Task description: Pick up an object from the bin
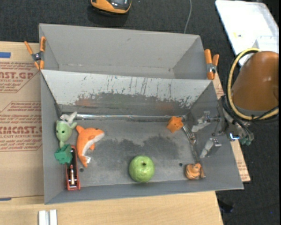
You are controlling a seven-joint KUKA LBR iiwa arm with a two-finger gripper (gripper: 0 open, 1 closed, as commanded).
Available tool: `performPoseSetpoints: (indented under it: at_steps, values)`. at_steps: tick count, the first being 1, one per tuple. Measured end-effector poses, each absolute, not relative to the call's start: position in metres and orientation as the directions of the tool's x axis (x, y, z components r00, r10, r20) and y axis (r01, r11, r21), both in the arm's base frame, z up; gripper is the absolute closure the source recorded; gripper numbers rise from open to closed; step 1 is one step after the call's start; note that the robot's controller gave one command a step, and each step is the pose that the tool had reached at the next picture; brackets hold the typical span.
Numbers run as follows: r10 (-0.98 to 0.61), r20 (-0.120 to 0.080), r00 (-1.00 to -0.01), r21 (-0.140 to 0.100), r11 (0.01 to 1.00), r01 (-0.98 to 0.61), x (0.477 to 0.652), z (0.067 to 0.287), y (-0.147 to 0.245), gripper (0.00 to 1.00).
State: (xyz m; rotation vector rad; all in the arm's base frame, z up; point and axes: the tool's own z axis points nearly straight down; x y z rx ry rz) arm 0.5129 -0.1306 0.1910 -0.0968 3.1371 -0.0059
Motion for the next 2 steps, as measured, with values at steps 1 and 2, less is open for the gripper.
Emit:
performPoseSetpoints:
  at_steps: [1, 2]
  values:
    - [-0.16, 0.001, -0.987, -0.004, 0.987, -0.16, 0.503, 0.134, -0.144, 0.0]
    - [0.014, -0.01, -1.0, -0.006, 1.0, 0.014, 0.5, 0.076, -0.128, 0.0]
